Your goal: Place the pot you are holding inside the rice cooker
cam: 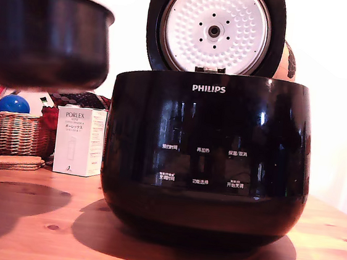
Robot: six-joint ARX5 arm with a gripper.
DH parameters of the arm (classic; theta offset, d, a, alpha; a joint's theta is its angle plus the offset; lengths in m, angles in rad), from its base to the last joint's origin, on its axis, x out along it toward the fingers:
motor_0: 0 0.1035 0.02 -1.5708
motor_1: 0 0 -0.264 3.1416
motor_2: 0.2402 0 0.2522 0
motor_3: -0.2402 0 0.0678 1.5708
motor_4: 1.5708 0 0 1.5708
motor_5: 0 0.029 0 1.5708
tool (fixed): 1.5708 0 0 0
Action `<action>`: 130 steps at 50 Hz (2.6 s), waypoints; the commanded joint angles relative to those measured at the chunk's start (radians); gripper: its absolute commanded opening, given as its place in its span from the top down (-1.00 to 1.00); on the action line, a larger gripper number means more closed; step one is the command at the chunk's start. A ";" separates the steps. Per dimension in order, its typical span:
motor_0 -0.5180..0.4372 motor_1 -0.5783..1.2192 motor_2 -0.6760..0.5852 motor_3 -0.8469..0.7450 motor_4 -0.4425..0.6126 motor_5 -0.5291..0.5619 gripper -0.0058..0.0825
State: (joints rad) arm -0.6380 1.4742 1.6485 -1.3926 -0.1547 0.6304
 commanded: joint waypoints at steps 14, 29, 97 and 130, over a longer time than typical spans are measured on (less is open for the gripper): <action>-0.120 -0.023 0.190 0.027 0.087 -0.004 0.92; -0.223 -0.020 0.224 0.032 0.175 -0.003 0.92; -0.282 0.248 0.225 0.180 0.211 0.491 0.92; -0.233 0.264 0.225 0.132 0.145 0.725 0.92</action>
State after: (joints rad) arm -0.8803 1.7367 1.8389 -1.2800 -0.0055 1.3422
